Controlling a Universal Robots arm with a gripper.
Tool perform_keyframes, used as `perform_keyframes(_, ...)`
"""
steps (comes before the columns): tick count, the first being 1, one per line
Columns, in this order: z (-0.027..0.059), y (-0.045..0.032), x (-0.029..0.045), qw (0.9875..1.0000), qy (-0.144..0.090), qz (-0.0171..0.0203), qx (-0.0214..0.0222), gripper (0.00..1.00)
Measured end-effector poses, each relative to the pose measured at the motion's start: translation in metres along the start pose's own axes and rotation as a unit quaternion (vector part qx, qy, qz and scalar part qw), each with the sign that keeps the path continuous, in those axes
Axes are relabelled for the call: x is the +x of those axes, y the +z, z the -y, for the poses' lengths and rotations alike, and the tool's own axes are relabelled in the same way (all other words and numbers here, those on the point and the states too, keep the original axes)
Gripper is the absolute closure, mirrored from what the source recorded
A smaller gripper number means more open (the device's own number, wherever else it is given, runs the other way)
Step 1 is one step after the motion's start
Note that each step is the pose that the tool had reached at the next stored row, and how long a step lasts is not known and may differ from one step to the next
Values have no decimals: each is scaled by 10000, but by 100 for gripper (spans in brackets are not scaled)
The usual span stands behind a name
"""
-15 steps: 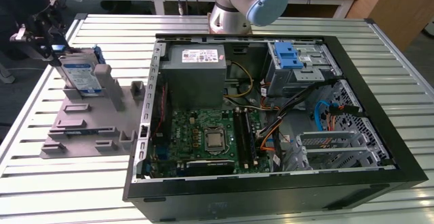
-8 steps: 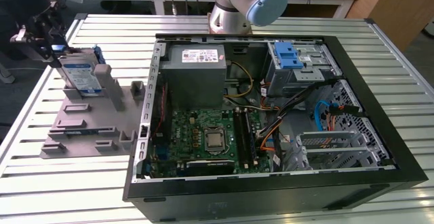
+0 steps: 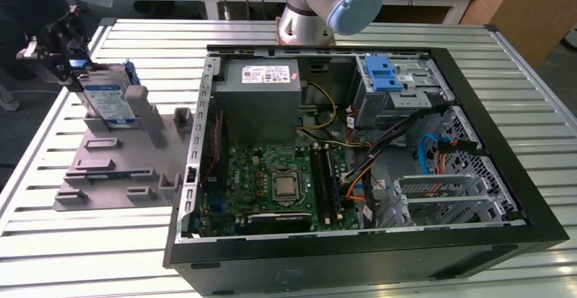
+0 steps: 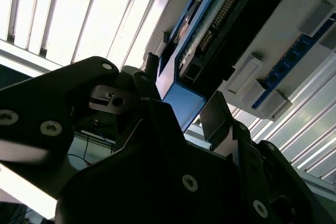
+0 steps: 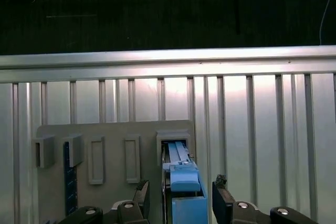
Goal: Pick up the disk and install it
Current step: 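Pick up the disk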
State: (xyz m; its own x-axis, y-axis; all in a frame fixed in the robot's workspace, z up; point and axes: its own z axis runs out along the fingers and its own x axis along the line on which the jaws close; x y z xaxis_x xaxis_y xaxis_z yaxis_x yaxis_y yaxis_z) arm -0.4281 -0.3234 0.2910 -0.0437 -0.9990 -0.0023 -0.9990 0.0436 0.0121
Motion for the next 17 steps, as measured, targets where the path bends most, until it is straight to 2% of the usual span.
perform_keyframes(2, 0, 4, 0, 10000, 1, -32, 2, 43)
perform_keyframes(3, 0, 5, -1, 10000, 0, -43, 2, 49)
perform_keyframes(5, 0, 4, -3, 10000, 0, -49, 2, 49)
perform_keyframes(7, 0, 5, -6, 10000, 0, -52, 2, 61)
perform_keyframes(8, 0, 5, -7, 10000, 0, -54, 3, 64)
perform_keyframes(14, 0, 5, -7, 10000, -6, -66, 3, 64)
perform_keyframes(17, 0, 5, -7, 9999, -87, -67, 3, 64)
